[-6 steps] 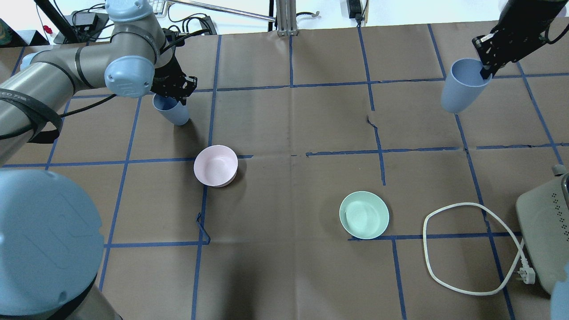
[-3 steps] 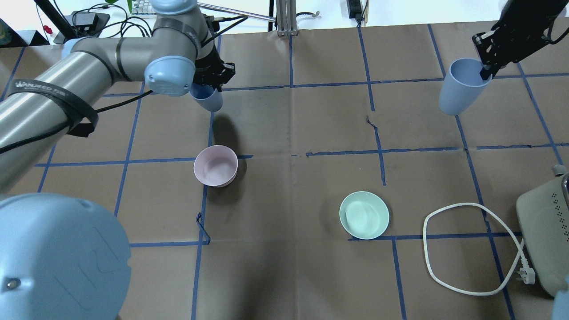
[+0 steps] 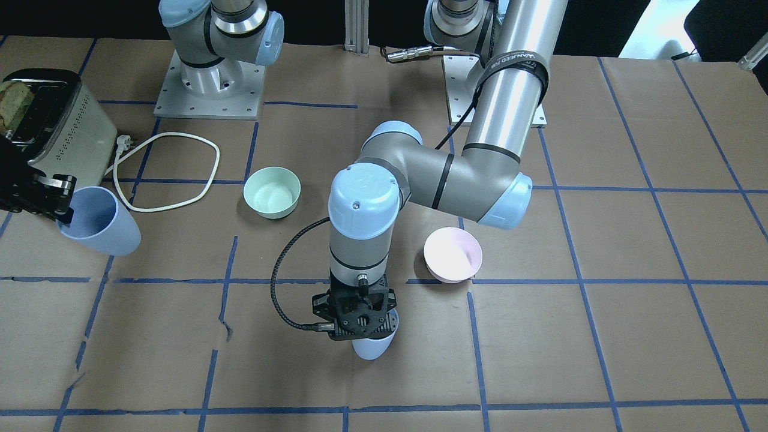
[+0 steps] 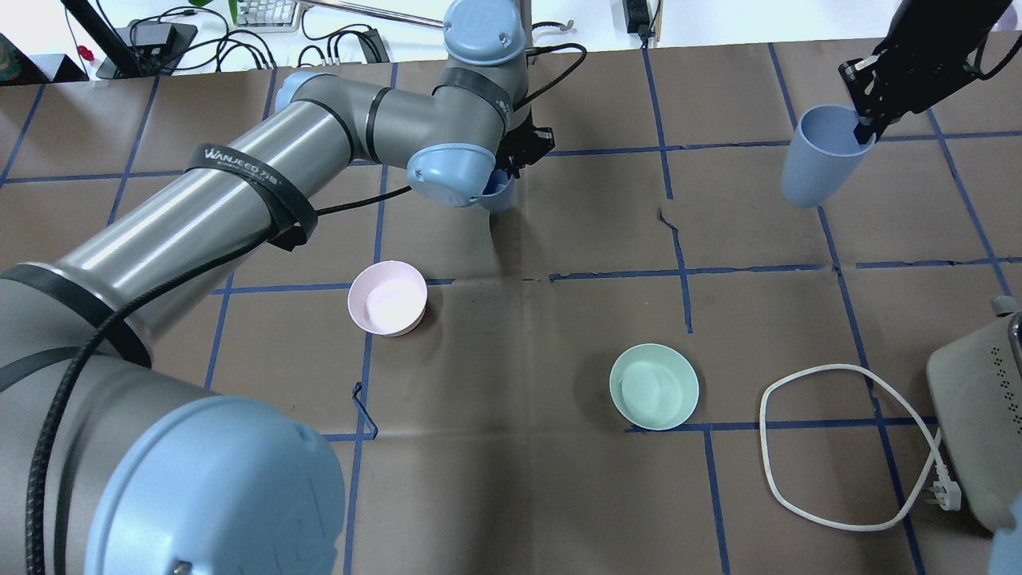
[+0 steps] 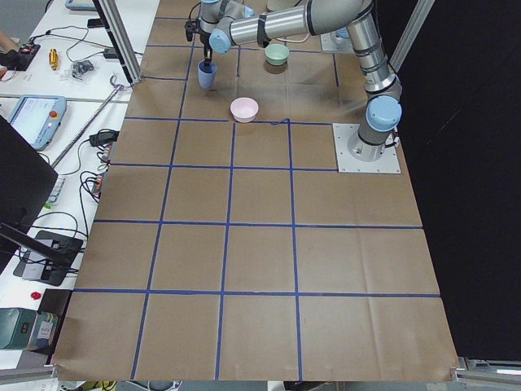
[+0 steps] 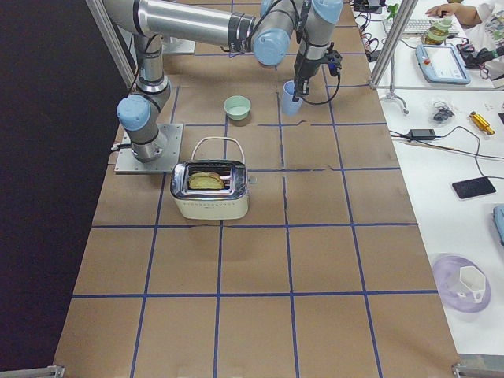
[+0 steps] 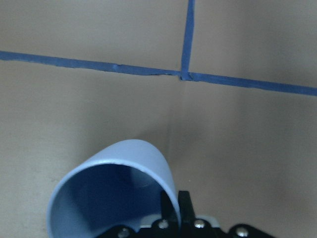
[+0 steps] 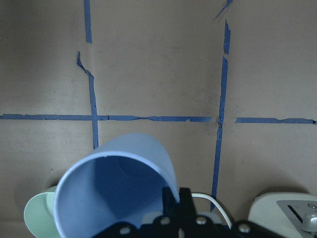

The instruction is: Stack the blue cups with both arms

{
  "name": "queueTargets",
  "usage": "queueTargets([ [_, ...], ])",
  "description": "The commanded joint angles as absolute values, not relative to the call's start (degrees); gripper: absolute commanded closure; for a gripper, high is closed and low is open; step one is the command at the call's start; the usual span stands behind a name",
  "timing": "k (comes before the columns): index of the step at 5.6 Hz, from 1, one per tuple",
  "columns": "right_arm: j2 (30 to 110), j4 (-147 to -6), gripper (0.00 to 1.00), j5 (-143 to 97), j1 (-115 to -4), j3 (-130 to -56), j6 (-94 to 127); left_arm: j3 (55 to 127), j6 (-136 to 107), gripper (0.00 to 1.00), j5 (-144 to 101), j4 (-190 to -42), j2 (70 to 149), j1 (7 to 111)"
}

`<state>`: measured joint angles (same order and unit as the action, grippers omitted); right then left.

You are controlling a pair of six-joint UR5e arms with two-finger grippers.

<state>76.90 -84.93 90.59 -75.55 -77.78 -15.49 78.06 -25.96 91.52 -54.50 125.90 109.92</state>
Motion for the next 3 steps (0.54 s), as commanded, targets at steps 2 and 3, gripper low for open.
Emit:
queueTargets([
  [2, 76.9, -85.87, 0.9, 90.88, -79.25, -77.52, -10.85, 78.49, -25.58, 0.02, 91.15, -54.23, 126.21, 110.83],
  [3, 76.9, -86.13, 0.9, 91.05, -81.28, -77.43, -8.46, 78.23, -25.23, 0.01, 91.14, -54.32, 124.99, 110.74],
])
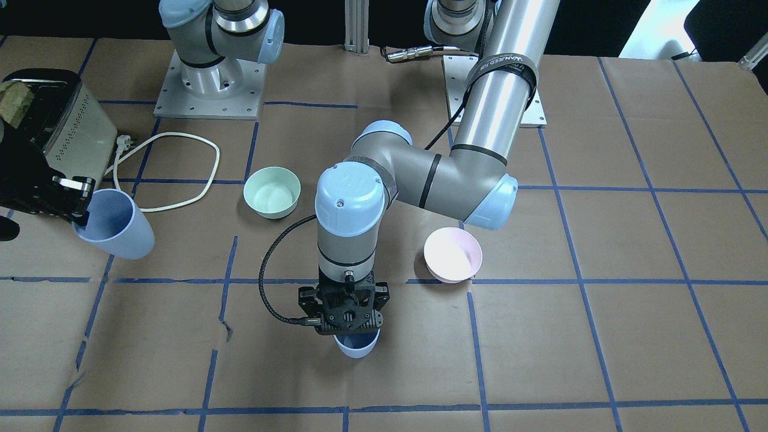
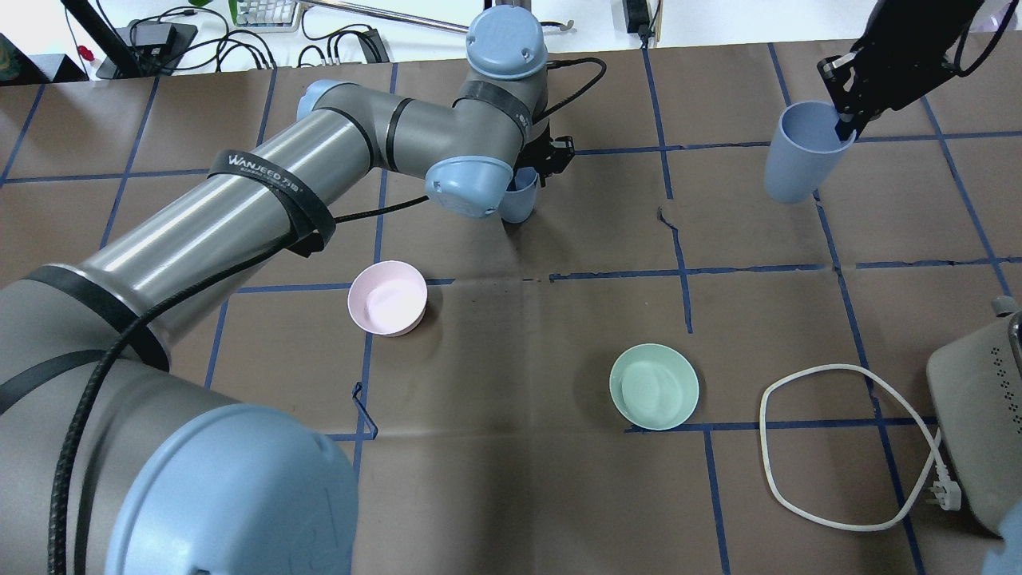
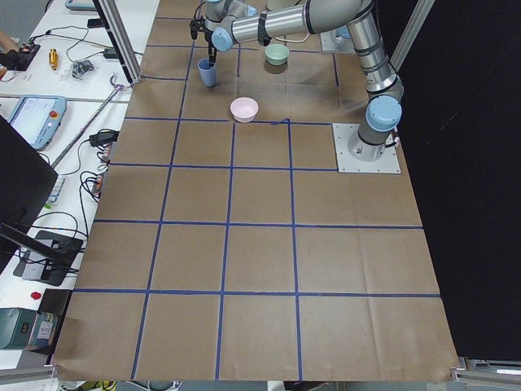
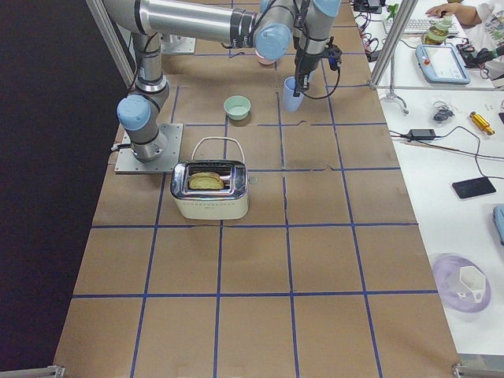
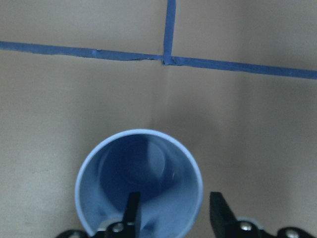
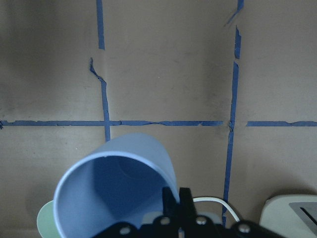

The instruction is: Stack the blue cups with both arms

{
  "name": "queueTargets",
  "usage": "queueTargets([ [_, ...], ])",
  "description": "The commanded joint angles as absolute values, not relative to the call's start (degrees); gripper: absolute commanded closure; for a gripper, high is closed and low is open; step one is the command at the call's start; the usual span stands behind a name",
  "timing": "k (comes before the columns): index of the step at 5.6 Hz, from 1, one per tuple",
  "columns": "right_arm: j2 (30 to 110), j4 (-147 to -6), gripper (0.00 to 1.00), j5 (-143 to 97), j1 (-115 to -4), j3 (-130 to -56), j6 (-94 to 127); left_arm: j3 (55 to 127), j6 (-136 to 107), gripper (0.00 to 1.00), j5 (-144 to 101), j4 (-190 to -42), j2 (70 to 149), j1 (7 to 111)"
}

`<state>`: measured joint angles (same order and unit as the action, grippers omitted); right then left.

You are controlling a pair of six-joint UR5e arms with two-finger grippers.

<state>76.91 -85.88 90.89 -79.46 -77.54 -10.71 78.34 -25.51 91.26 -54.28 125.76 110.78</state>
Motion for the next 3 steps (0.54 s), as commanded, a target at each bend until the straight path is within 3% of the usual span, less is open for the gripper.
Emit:
queueTargets([
  [1, 76.9, -86.31, 0.9, 90.88, -82.26, -77.34, -6.52, 77.7, -22.18, 0.01, 91.23, -56.49, 122.72, 110.22],
  [3, 75.51, -91.38, 0.9, 90.62, -86.63, -77.34, 0.21, 79.18, -15.08, 0.01, 90.97, -71.2, 112.04, 106.28],
])
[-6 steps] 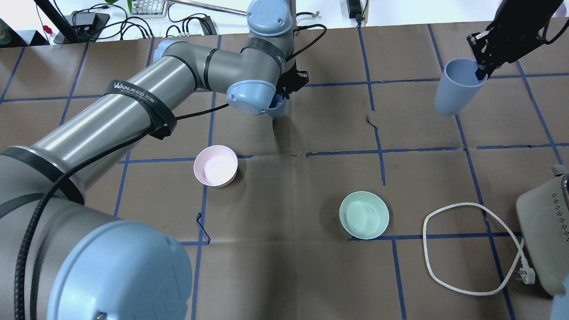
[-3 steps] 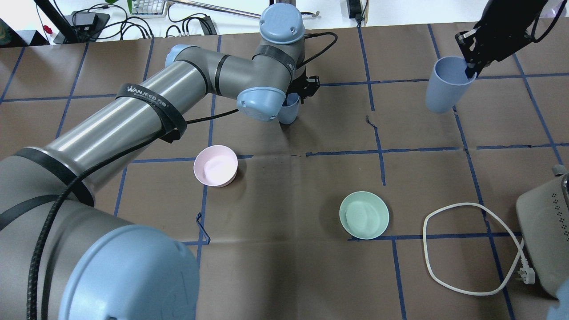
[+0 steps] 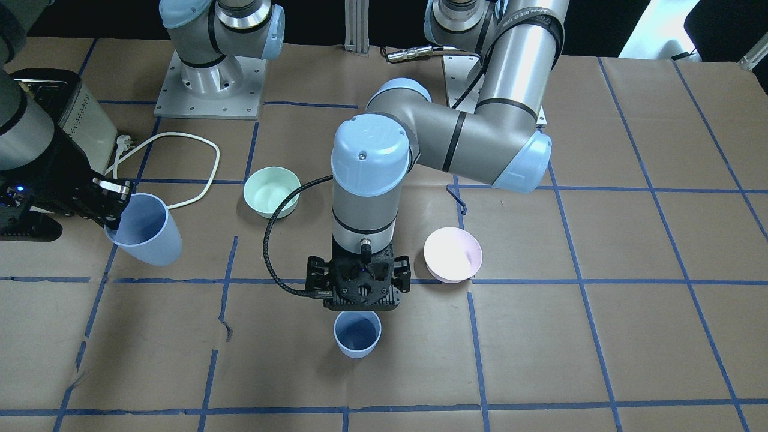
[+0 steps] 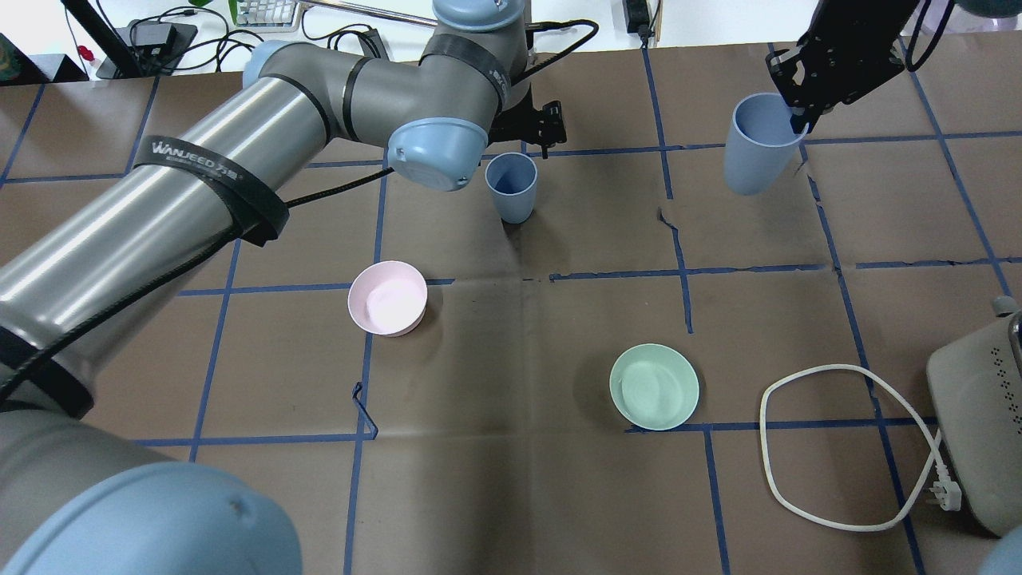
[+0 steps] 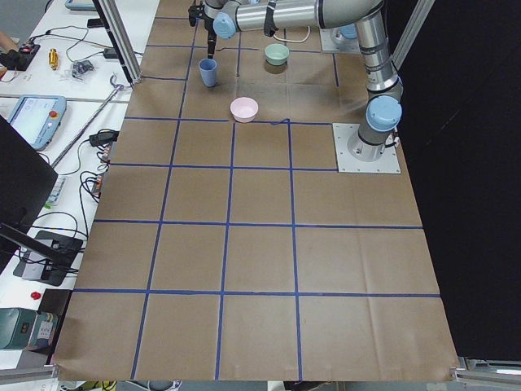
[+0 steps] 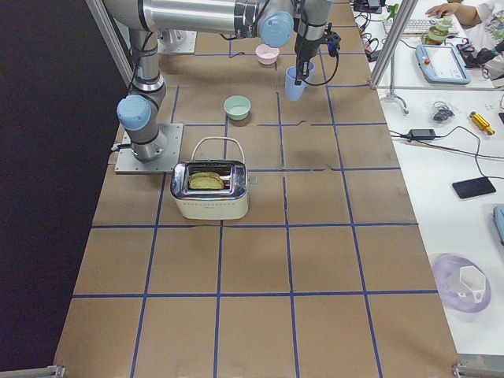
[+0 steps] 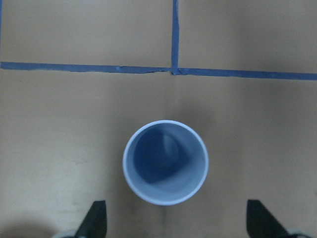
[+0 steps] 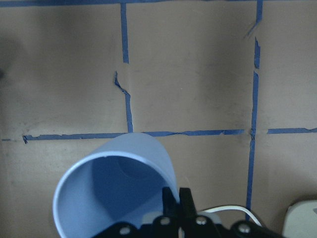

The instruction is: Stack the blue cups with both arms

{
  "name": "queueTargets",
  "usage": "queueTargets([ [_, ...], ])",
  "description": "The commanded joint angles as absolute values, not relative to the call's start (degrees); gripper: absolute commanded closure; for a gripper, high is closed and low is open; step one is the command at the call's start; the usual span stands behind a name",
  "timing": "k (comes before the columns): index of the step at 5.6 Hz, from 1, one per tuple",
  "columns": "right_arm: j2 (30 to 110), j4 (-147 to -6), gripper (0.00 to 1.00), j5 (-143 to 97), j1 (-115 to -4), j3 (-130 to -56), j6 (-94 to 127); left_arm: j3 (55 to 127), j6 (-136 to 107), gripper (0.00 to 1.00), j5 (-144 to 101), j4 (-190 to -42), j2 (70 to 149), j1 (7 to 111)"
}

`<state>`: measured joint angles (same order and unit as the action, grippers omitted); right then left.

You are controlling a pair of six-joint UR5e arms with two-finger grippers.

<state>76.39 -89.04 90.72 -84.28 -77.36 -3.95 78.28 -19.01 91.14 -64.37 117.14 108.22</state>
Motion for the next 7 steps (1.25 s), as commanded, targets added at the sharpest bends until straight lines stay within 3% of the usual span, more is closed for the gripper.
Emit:
queueTargets([
  [1, 74.63, -93.06, 0.9, 90.53, -90.66, -76.65, 5.31, 80.06, -9.2, 0.01, 90.44, -77.46, 107.36, 103.82],
  [4, 64.73, -93.6, 0.9, 90.44, -101.22, -65.08, 23.24, 83.4, -1.14, 0.01, 90.35, -87.75, 95.65, 93.56],
  [7, 58.9, -93.95, 0.91, 86.93, -106.68, -59.51, 33.19, 83.41, -0.09, 0.01, 90.18, -91.67, 95.01, 91.58],
])
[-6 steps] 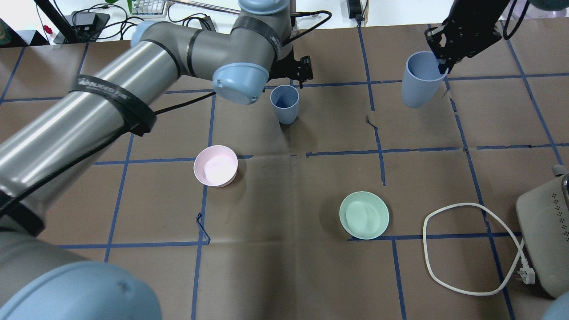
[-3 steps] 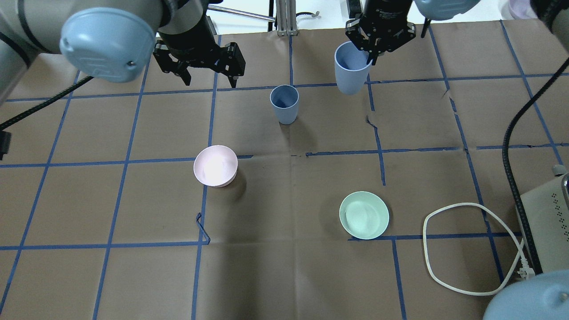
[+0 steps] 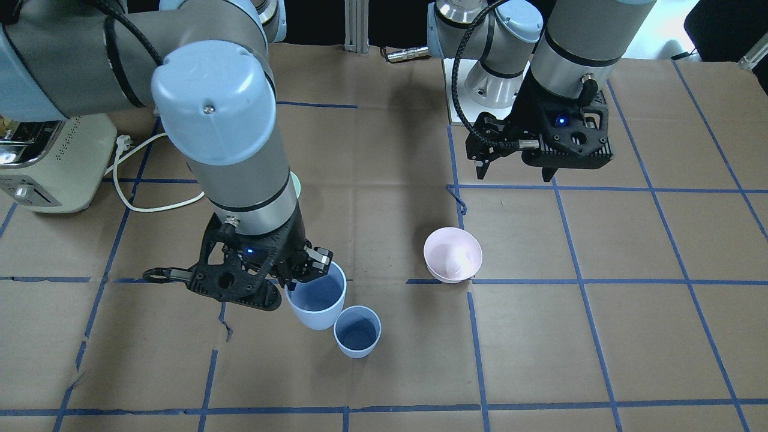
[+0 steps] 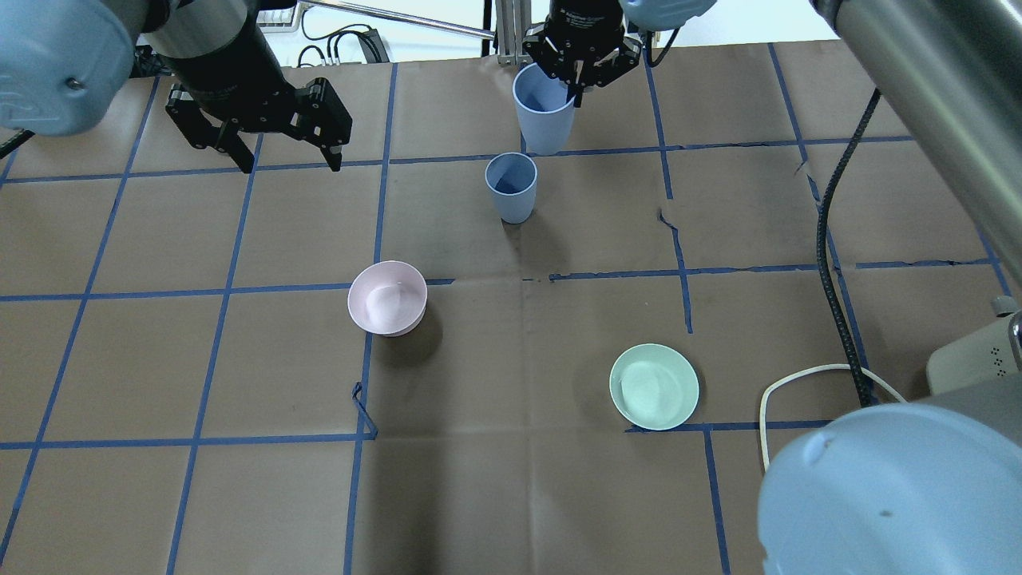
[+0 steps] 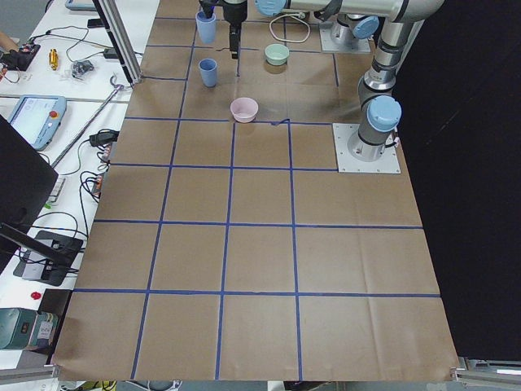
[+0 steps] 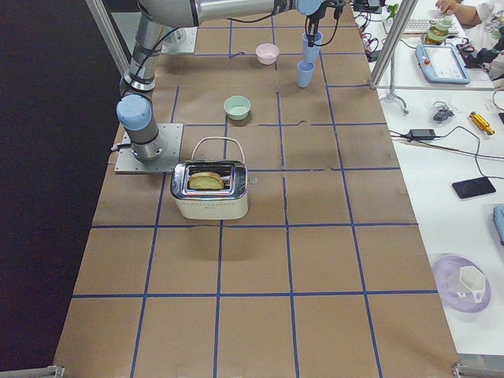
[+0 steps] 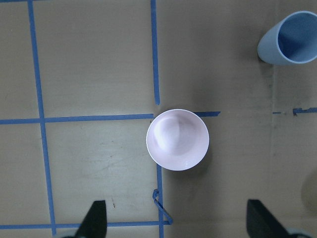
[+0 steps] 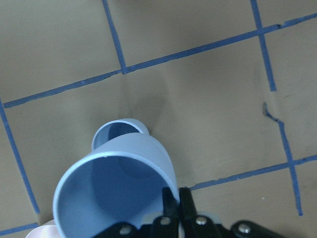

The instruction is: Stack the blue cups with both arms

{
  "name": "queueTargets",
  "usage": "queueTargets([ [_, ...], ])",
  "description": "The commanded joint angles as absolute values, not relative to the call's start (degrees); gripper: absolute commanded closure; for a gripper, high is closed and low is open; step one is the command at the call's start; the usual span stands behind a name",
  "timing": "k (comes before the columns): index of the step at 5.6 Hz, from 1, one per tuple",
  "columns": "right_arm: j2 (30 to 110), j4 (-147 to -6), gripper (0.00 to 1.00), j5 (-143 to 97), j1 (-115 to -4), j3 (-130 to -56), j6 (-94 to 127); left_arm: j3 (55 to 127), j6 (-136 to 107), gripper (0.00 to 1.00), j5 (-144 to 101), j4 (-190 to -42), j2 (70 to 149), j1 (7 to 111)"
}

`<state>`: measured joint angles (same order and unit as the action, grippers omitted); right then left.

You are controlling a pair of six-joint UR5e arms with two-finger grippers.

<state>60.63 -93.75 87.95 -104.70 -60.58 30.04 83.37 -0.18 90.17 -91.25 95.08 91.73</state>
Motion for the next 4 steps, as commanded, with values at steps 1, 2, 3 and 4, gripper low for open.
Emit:
queueTargets([
  [1, 58.28, -94.04, 0.91, 87.01, -108.0, -59.68, 34.09, 83.41, -0.17, 0.01, 90.09, -91.67, 95.01, 91.67],
  [2, 56.97, -94.13, 0.91, 87.45, -108.02, -59.68, 33.67, 83.41, -0.18, 0.01, 90.17, -91.67, 95.01, 91.58],
  [3, 55.74, -95.52, 0.91, 87.89, -108.02, -60.2, 33.66, 83.32, -0.18, 0.01, 90.18, -91.58, 94.92, 91.58],
  [4, 55.11, -96.06, 0.91, 87.8, -107.93, -60.38, 33.92, 83.32, -0.18, 0.01, 90.18, -91.58, 94.92, 91.58],
])
